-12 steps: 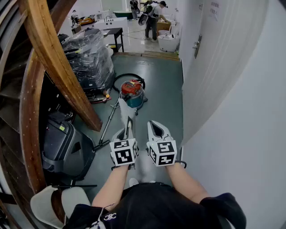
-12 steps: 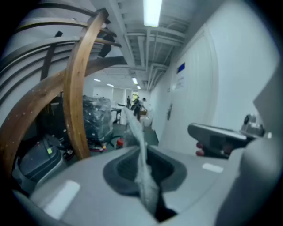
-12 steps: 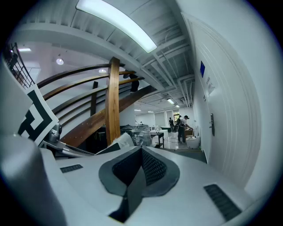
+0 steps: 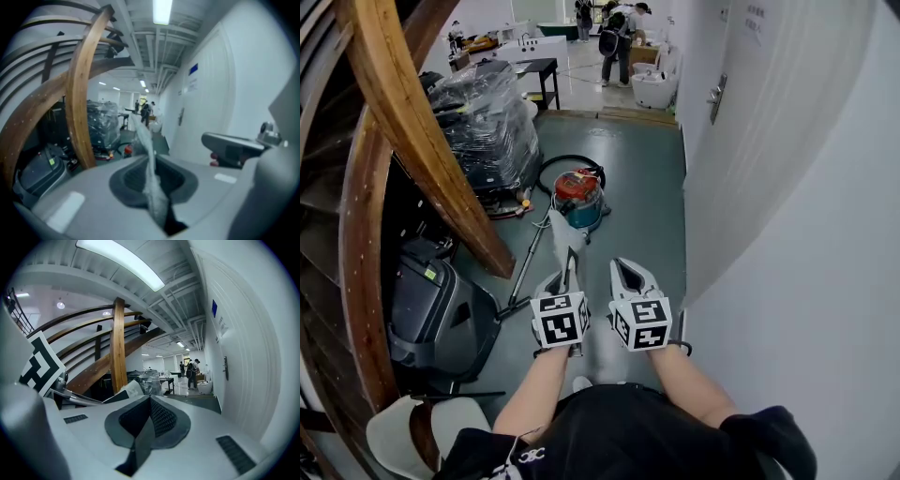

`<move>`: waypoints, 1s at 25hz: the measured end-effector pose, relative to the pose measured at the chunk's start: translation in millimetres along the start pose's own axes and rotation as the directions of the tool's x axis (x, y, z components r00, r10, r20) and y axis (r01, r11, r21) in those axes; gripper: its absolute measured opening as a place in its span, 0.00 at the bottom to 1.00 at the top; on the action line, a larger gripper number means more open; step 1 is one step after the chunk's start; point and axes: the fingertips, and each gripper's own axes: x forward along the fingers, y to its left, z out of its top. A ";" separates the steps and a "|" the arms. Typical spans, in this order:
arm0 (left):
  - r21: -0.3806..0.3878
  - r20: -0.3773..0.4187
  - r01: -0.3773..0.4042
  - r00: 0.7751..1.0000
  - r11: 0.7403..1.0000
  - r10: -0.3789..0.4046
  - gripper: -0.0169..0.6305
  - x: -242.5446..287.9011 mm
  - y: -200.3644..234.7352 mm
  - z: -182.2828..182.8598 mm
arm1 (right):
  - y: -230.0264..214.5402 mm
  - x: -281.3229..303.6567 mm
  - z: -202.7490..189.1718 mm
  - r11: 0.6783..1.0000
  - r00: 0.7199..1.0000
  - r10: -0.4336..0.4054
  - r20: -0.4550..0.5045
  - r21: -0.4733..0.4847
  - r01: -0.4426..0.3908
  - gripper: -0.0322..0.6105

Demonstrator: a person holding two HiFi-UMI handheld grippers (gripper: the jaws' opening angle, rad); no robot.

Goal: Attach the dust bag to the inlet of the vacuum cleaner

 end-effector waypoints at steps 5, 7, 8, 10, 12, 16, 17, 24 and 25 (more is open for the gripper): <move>-0.003 -0.010 0.009 1.000 1.000 -0.009 0.07 4.9 13.8 -1.4 | 6.8 11.2 -4.2 1.000 1.000 -0.012 -0.022 0.012 0.012 0.05; -0.007 -0.009 0.012 1.000 1.000 -0.012 0.07 5.9 23.0 -0.6 | 13.1 17.4 -5.4 1.000 0.999 -0.016 -0.031 0.005 0.016 0.05; -0.010 -0.007 0.013 1.000 1.000 -0.013 0.07 6.1 28.8 0.0 | 17.8 20.9 -5.9 1.000 0.999 -0.016 -0.033 0.001 0.016 0.05; -0.018 -0.001 0.015 1.000 1.000 -0.015 0.07 6.4 41.5 0.9 | 28.6 28.7 -6.9 1.000 0.999 -0.014 -0.037 -0.012 0.014 0.05; -0.022 0.002 0.019 1.000 1.000 -0.019 0.07 6.9 54.1 1.4 | 39.9 37.2 -8.0 1.000 0.999 -0.014 -0.041 -0.023 0.013 0.05; -0.022 0.008 0.036 0.999 0.999 -0.036 0.07 8.2 75.9 4.4 | 59.0 53.5 -8.0 0.999 0.999 -0.024 -0.029 -0.029 0.023 0.05; -0.022 0.012 0.038 0.999 0.999 -0.038 0.07 8.3 81.2 5.3 | 63.8 56.8 -7.7 0.999 0.999 -0.027 -0.024 -0.033 0.026 0.05; -0.034 -0.001 0.031 1.000 0.999 -0.031 0.07 17.2 116.4 -3.0 | 90.4 76.8 -19.7 0.997 0.999 -0.022 -0.037 -0.069 0.019 0.05; -0.038 -0.007 0.030 1.000 0.999 -0.031 0.07 19.0 119.8 -5.2 | 91.0 80.7 -21.6 0.998 0.999 -0.021 -0.043 -0.064 0.019 0.05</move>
